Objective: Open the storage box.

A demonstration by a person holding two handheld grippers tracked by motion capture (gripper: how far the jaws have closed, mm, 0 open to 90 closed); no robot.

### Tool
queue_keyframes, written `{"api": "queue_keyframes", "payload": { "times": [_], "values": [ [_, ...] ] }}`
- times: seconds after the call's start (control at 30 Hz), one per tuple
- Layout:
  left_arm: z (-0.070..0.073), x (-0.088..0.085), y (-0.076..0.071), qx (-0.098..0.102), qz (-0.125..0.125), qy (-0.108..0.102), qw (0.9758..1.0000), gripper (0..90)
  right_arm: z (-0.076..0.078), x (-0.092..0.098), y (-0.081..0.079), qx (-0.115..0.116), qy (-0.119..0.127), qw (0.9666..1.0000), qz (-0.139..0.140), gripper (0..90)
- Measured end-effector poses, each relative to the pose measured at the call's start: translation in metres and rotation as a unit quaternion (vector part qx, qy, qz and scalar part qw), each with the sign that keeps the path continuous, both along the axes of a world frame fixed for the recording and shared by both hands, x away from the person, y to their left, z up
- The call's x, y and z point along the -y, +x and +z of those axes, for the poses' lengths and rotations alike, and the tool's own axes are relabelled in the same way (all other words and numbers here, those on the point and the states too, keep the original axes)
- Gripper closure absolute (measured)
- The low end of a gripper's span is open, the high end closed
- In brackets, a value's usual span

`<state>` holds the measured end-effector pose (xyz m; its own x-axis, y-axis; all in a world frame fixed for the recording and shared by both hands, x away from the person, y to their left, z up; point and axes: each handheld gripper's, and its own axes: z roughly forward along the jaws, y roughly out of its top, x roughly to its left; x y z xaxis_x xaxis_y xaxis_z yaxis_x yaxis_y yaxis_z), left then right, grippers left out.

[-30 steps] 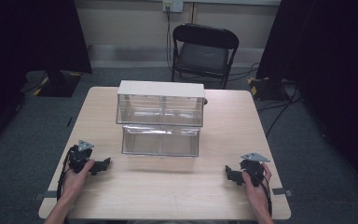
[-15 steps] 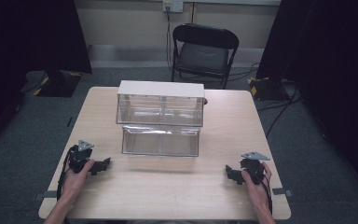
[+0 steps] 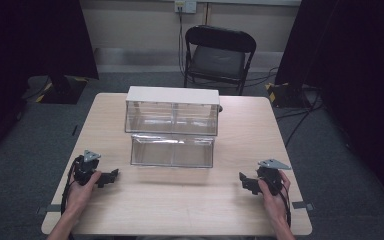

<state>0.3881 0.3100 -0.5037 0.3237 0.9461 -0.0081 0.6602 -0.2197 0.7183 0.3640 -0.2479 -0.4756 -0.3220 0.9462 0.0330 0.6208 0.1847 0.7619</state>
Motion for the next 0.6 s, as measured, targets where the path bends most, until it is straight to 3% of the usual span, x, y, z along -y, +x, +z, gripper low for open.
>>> {"api": "queue_keyframes", "payload": {
  "times": [0.37, 0.6],
  "values": [
    [0.0, 0.0, 0.0, 0.0, 0.0, 0.0, 1.0, 0.3, 0.006, -0.01, -0.003, 0.005, 0.005, 0.9996, 0.027, 14.6],
    [0.0, 0.0, 0.0, 0.0, 0.0, 0.0, 1.0, 0.3, 0.013, -0.017, -0.006, 0.016, 0.021, 0.9988, 0.041, 14.3]
  ]
}}
